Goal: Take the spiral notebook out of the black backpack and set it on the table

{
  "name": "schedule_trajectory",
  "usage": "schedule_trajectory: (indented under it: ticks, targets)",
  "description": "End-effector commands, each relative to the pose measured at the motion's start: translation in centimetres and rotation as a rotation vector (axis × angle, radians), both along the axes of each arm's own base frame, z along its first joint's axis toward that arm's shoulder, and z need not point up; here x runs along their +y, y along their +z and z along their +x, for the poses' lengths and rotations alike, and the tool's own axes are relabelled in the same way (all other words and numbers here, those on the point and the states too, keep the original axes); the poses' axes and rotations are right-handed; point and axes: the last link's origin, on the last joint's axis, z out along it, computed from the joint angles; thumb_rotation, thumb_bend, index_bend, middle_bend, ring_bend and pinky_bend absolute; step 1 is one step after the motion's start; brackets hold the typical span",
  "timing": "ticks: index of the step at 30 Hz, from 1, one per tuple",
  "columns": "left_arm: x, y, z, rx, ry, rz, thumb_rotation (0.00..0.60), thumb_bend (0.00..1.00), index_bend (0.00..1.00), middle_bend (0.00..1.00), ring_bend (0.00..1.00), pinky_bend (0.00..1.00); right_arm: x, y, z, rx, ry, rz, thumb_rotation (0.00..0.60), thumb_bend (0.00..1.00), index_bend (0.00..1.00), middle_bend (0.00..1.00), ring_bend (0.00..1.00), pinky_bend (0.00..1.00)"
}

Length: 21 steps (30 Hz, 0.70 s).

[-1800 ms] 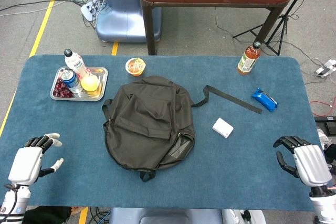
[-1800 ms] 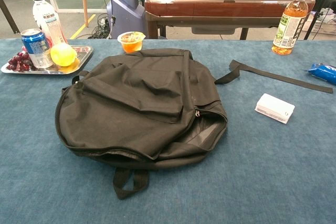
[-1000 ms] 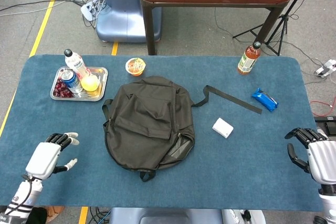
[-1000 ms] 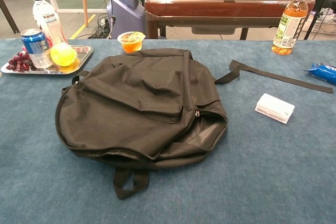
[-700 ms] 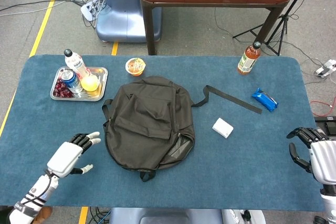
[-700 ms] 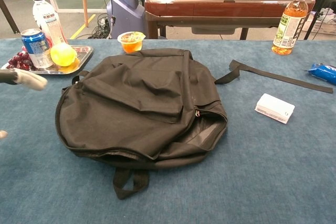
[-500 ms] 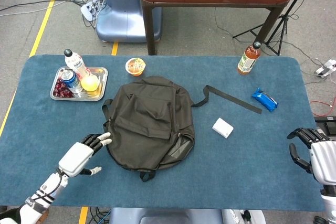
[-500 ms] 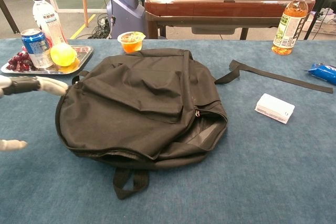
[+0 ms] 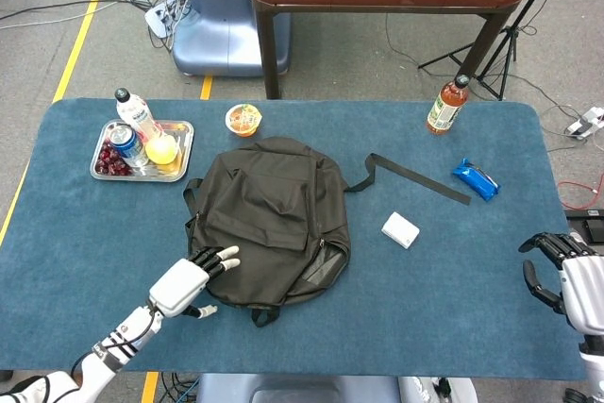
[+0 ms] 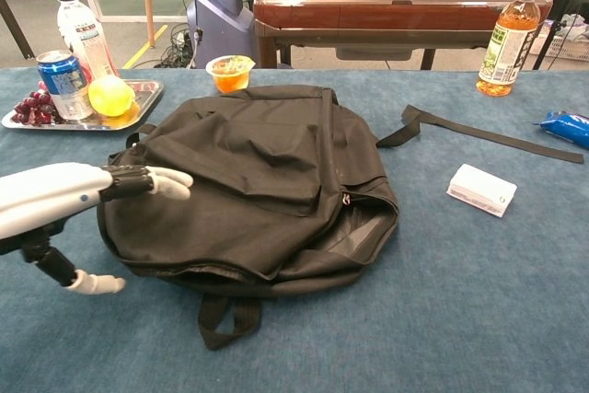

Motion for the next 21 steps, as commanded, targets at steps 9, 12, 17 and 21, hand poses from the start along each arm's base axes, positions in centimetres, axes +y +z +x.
schedule_trajectory:
  ticks: [9,12,17,21]
  targets:
    - [1.8,-2.9,2.1,-0.103,0.015,0.045,0.600,0.17,0.34,0.08,0.09,0.09,0.3,0.0,-0.5,-0.010,-0.011,0.001,0.600,0.49,0.47,0.44,0.38,0.55]
    - [2.2,-3.1,2.3,-0.129,0.024,0.063,0.600,0.17,0.40,0.11,0.12,0.09,0.4,0.1,-0.7,-0.012,-0.015,0.001,0.600,0.49,0.47,0.44,0.38,0.55]
    - [2.3,-3.3,2.3,-0.144,0.020,0.072,0.600,0.29,0.54,0.16,0.16,0.09,0.4,0.1,-1.0,-0.019,-0.019,0.002,0.600,0.49,0.47,0.44,0.38,0.55]
    - [2.4,-3.3,2.7,-0.172,0.033,0.083,0.600,0.44,0.68,0.20,0.18,0.09,0.4,0.1,-1.1,-0.021,-0.021,0.009,0.600,0.49,0.47,0.44,0.38,0.55]
